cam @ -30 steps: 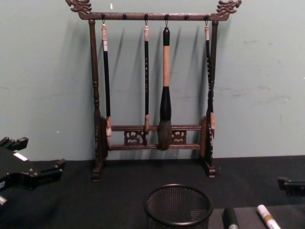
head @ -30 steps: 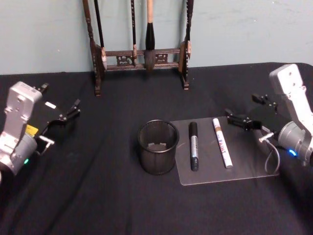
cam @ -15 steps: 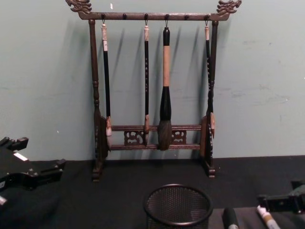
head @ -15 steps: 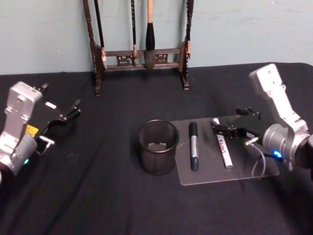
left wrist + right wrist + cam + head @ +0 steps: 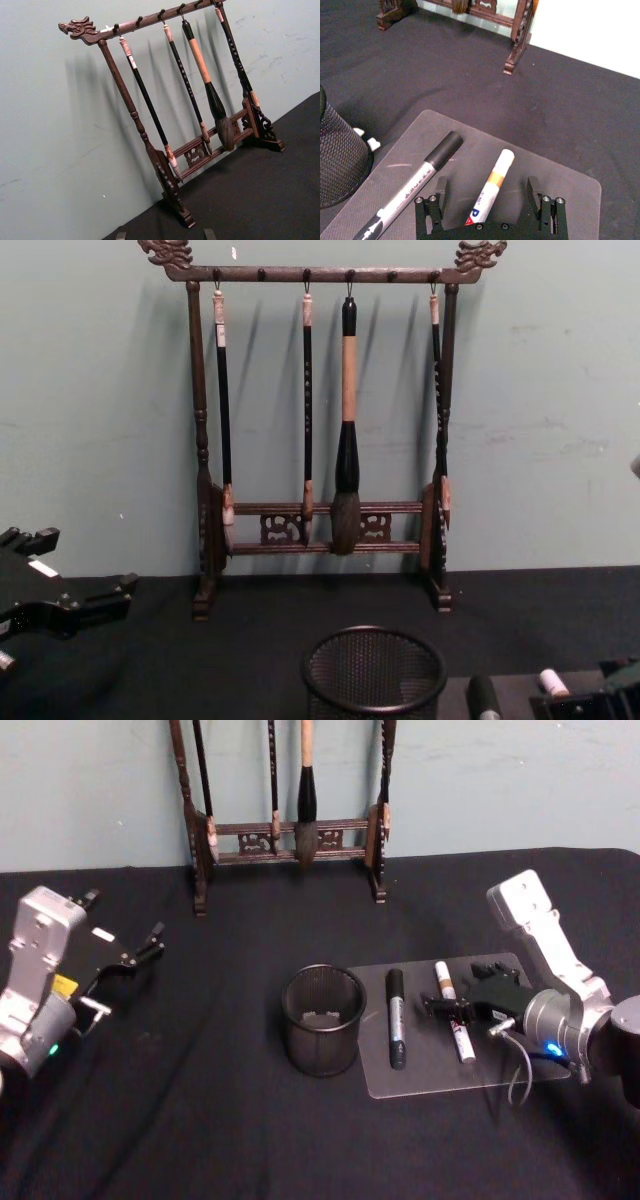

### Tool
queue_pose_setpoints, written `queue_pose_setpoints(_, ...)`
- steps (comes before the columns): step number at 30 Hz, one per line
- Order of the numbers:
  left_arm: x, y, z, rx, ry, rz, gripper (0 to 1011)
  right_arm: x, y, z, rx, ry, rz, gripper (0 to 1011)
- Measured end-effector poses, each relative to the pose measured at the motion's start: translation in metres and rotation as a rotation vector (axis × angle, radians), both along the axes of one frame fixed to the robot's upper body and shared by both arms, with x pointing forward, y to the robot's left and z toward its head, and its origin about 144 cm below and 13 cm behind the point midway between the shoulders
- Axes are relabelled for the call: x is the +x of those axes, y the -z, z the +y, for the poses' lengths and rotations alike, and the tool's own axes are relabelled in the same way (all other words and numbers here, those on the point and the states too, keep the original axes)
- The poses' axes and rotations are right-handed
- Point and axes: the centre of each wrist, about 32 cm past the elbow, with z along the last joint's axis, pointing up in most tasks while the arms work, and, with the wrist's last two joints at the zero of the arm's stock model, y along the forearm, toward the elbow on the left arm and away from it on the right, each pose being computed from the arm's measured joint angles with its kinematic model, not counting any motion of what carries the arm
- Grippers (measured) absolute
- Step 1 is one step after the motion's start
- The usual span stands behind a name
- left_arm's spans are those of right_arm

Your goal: Pick up the water-based marker from the table and place it into the pen holder.

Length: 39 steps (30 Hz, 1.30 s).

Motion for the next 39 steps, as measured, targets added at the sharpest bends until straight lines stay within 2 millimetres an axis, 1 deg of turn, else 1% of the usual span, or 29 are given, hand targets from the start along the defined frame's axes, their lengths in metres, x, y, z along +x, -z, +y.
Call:
queue_pose_setpoints(17, 0.000, 0.000, 0.000, 0.000, 0.000, 0.000, 1001, -0.003, 0.006, -0.002, -0.003, 0.015, 0.029, 1000)
queue_pose_setpoints(39, 0.000, 0.000, 0.000, 0.000, 0.000, 0.000, 1001, 0.003, 0.010, -0.001, -0.006, 0.017, 0.039, 1000)
